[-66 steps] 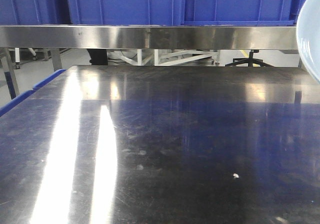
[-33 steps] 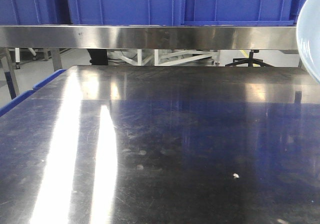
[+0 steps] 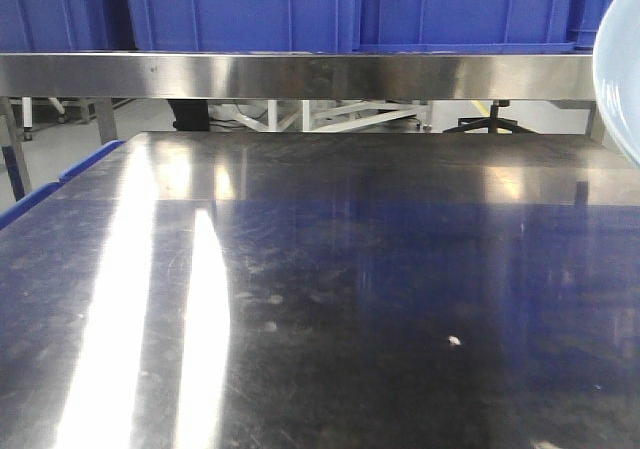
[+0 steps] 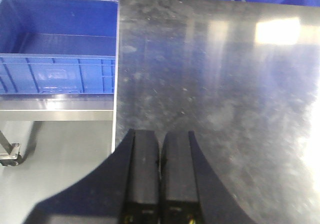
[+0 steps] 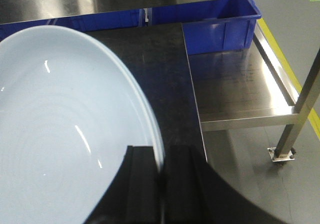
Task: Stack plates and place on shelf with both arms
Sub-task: 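Drive the base away from the table holding the plate stack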
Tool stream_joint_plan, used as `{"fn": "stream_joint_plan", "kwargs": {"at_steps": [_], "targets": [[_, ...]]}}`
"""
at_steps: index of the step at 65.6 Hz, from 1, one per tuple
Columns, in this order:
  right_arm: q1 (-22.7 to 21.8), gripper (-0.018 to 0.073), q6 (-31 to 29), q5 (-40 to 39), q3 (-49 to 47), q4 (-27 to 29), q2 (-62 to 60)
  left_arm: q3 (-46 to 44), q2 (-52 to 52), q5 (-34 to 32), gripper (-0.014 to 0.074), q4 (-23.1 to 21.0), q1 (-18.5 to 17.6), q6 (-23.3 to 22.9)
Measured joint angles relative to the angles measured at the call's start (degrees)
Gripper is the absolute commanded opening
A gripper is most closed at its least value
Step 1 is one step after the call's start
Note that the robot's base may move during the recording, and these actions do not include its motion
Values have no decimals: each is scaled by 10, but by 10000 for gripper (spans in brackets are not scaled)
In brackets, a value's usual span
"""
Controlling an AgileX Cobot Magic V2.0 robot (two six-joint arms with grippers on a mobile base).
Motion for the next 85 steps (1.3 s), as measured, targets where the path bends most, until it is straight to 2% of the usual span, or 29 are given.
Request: {"fn": "stream_joint_plan", "kwargs": {"at_steps": [85], "targets": [[0,48,0,0,0,0,0,0,0,0,87,0,0,0]]}}
